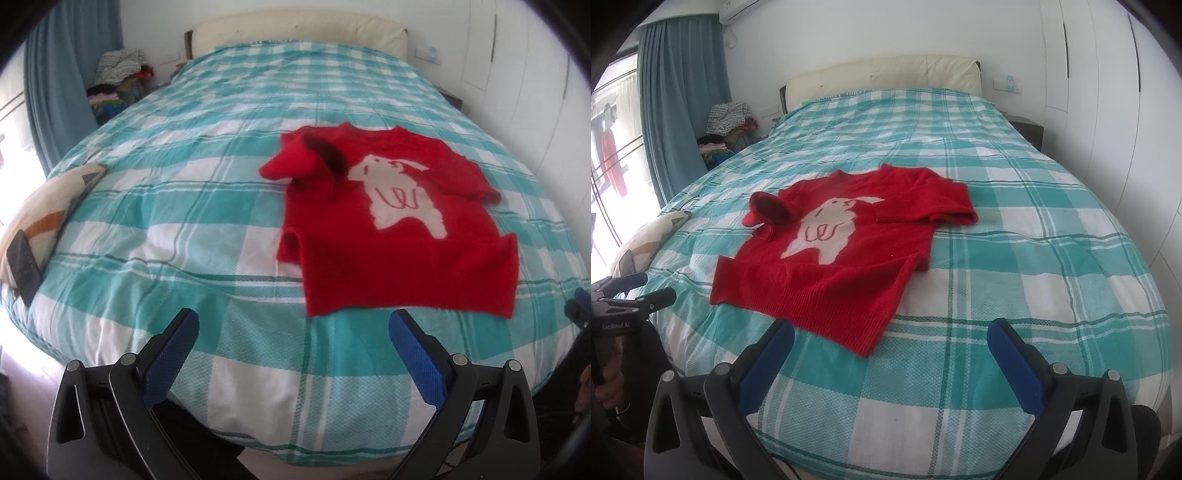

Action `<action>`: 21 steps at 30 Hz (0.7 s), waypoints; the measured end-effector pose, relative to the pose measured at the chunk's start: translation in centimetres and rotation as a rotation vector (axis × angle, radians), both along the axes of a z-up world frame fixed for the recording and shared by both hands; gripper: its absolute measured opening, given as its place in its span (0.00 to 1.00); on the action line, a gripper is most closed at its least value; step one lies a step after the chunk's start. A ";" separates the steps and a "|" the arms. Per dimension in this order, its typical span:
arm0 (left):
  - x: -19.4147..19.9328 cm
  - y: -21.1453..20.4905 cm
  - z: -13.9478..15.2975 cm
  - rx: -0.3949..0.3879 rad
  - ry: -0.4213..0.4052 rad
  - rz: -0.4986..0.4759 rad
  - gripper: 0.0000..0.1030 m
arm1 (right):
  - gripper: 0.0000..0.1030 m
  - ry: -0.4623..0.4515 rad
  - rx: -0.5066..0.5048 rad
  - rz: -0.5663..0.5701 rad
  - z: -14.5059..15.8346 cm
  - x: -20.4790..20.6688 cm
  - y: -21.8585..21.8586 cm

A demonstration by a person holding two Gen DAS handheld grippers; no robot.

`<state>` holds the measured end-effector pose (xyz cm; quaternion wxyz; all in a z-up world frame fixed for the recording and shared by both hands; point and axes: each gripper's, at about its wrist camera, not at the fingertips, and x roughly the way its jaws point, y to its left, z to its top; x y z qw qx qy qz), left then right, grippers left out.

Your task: Fold small clothes

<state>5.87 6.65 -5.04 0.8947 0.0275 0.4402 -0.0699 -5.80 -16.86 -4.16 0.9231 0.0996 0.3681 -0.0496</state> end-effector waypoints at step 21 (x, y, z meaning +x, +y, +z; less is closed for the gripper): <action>2.7 -0.3 -4.0 -0.179 0.198 -0.176 0.02 | 0.03 0.134 0.251 0.178 -5.4 5.8 -1.7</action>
